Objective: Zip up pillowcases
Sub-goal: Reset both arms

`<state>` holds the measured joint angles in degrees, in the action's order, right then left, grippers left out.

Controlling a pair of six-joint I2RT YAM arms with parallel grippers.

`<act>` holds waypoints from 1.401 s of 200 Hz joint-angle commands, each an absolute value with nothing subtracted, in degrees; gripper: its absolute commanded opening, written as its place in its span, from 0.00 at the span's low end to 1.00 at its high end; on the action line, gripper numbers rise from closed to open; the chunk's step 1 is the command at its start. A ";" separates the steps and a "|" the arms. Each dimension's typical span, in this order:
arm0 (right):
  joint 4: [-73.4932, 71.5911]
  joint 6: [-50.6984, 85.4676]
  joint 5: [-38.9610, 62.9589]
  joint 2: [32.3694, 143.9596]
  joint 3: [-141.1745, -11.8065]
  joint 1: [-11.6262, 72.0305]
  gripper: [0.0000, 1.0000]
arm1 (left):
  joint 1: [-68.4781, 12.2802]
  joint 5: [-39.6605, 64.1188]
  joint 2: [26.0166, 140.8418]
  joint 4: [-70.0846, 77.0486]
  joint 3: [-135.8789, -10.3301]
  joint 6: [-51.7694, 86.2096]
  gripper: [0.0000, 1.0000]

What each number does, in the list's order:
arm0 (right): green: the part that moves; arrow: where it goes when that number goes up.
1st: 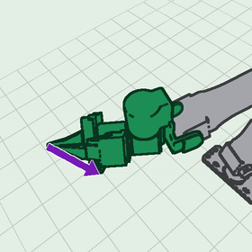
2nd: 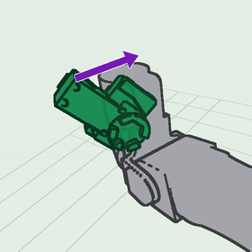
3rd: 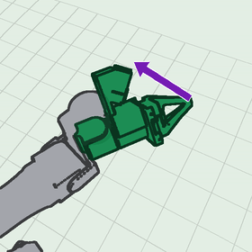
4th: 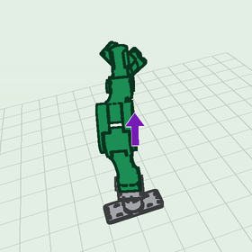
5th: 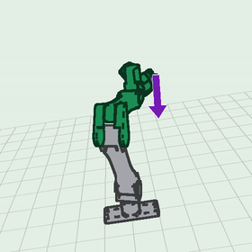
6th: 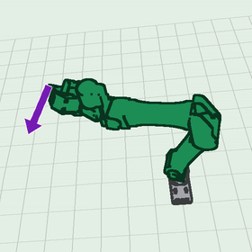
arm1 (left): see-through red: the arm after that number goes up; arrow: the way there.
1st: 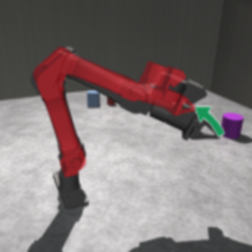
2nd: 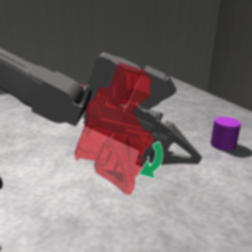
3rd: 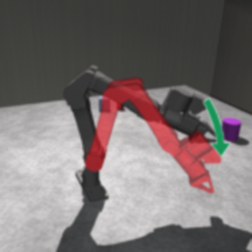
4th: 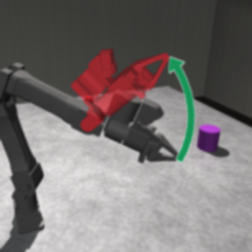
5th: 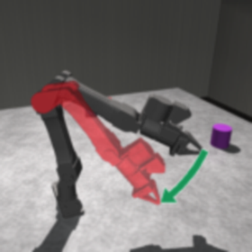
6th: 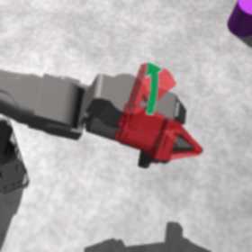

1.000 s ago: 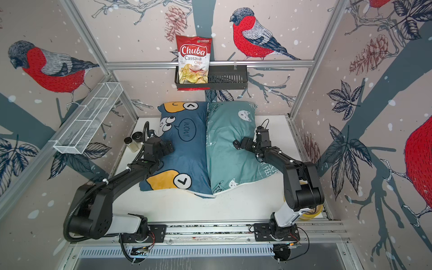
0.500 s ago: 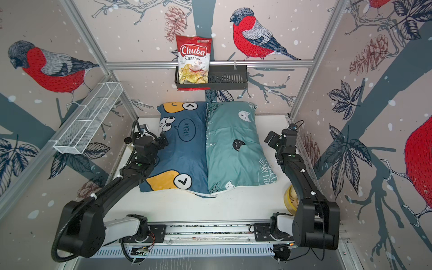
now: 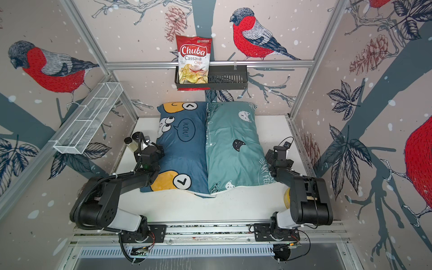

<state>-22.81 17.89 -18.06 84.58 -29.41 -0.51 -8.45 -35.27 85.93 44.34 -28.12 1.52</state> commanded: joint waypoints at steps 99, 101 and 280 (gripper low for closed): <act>-67.44 6.76 -23.55 84.17 -13.55 4.27 1.00 | -3.71 -16.16 89.21 75.03 -13.78 0.88 0.99; -67.90 7.05 -23.40 84.43 -13.32 4.19 1.00 | -3.70 -16.10 89.69 76.26 -13.51 0.64 0.99; -70.48 7.31 -22.81 86.18 -12.57 3.42 1.00 | -3.78 -16.04 89.47 75.35 -13.54 0.62 0.99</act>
